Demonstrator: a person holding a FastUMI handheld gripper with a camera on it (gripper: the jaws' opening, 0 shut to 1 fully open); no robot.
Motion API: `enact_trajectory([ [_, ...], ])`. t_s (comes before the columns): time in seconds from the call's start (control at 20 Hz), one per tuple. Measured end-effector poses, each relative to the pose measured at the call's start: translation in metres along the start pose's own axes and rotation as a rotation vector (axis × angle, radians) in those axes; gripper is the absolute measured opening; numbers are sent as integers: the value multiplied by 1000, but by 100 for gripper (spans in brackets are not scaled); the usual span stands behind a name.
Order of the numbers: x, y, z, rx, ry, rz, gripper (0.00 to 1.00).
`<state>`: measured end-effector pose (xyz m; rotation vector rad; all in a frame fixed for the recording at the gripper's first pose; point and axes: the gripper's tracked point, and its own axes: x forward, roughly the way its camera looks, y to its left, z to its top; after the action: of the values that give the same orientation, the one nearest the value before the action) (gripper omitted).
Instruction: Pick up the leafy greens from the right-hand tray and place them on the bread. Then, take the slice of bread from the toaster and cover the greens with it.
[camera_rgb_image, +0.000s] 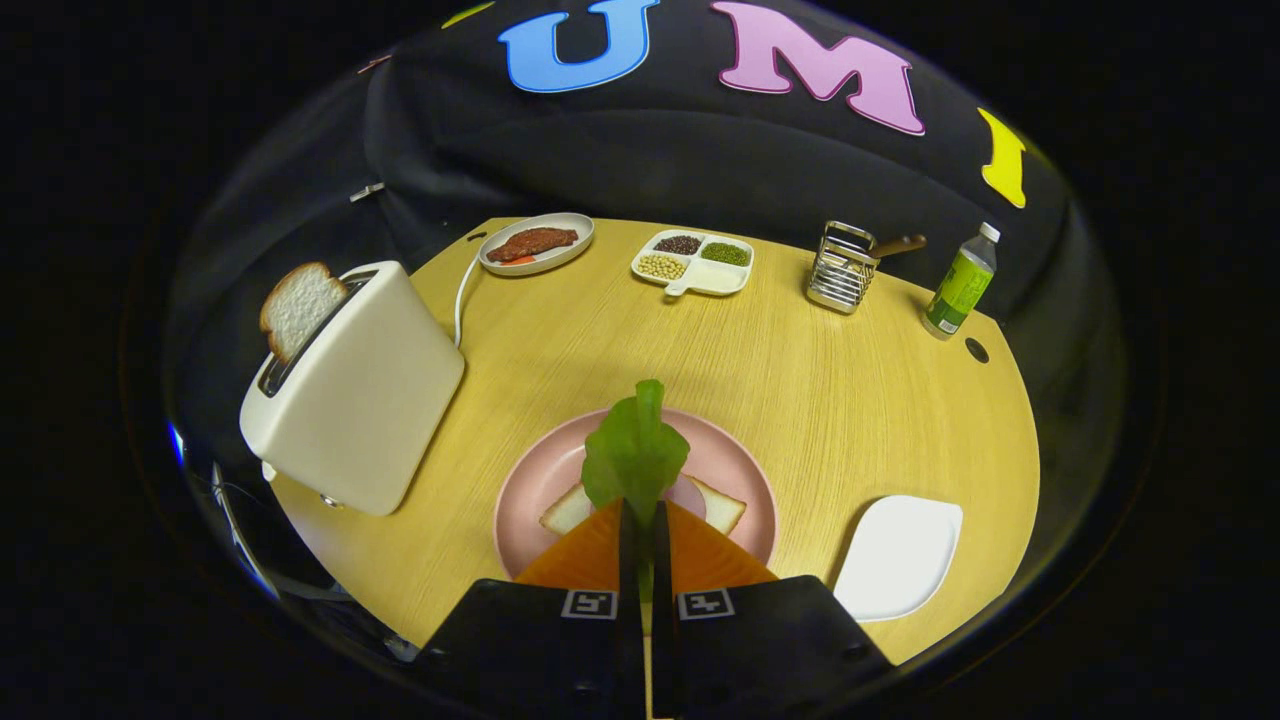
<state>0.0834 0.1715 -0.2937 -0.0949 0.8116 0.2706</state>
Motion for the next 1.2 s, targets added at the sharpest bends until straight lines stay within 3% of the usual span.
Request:
enact_trajectory([
  [0.3,14,-2,-8,-26,33,-41,17],
  [0.65,23,0,-7,0,44,-66,42],
  [0.75,23,2,-4,13,37,-60,67],
  [0.85,20,5,-2,22,30,-57,86],
  [1.0,10,9,10,17,0,-55,98],
  [1.2,-15,37,39,-36,-71,-11,99],
])
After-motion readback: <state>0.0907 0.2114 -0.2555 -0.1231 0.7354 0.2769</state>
